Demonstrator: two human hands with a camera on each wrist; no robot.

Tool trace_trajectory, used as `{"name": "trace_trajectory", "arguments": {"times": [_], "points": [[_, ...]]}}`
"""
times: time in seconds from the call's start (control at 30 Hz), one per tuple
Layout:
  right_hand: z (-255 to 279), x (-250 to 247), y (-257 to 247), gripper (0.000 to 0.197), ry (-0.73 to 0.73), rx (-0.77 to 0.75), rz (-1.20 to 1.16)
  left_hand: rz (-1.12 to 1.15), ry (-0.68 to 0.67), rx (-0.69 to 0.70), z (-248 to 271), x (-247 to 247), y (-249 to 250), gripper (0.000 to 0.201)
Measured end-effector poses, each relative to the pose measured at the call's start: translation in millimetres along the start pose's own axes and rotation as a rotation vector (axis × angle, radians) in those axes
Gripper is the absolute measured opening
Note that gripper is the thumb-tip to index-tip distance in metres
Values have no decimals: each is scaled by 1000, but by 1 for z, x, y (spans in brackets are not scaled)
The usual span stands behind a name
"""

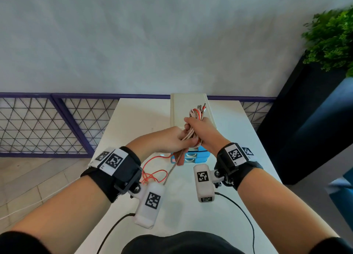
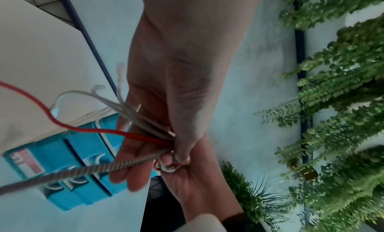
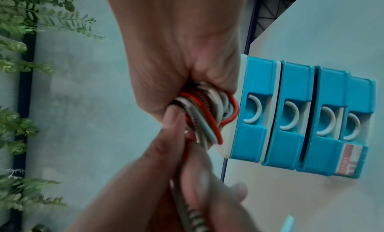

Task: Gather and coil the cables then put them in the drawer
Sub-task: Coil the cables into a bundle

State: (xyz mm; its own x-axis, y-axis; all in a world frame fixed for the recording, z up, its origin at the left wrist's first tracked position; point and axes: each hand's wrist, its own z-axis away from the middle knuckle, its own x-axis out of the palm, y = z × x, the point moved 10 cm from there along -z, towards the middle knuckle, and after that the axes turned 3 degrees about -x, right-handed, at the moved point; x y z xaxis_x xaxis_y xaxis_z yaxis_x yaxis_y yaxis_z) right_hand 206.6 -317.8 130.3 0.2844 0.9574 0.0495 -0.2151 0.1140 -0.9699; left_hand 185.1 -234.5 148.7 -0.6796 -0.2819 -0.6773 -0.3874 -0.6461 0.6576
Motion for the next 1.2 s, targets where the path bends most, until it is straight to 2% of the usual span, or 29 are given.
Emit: {"name": "trace_trajectory", "arguments": {"times": [0.07, 0.23, 0.43, 0.53, 0.7, 0.8, 0.9, 1.03, 1.1, 1.2], "points": [[-1, 1, -2, 17, 2, -3, -99, 69, -95, 16, 5, 8, 0, 46], [-2, 11, -5, 10, -66, -18, -322, 228, -258, -23, 8, 29, -15, 30], [-7, 5, -5, 25, -17, 49, -657, 580, -244, 20, 17, 38, -20, 41], [-10, 0, -10, 27, -16, 34, -646, 748, -241, 2, 18, 42, -28, 43], [-15, -17, -10, 33, -3, 26, -649, 661, -332, 29, 20, 48, -28, 52], [-15, -28, -11, 34, -4, 27, -676, 458, -331, 24, 22, 46, -35, 53], [-13, -34, -15, 36, -32, 29, -677, 358, -260, 42, 20, 41, -45, 46], [-9, -37, -16, 30, -90, 60, -607, 404, -12, 39, 11, 12, -60, 33], [-6, -35, -19, 24, -126, 51, -485, 227, 136, 47, 6, -7, -61, 28], [-1, -28, -27, 16, -196, -4, -163, -175, 362, 58, 7, -35, -47, 22]]}}
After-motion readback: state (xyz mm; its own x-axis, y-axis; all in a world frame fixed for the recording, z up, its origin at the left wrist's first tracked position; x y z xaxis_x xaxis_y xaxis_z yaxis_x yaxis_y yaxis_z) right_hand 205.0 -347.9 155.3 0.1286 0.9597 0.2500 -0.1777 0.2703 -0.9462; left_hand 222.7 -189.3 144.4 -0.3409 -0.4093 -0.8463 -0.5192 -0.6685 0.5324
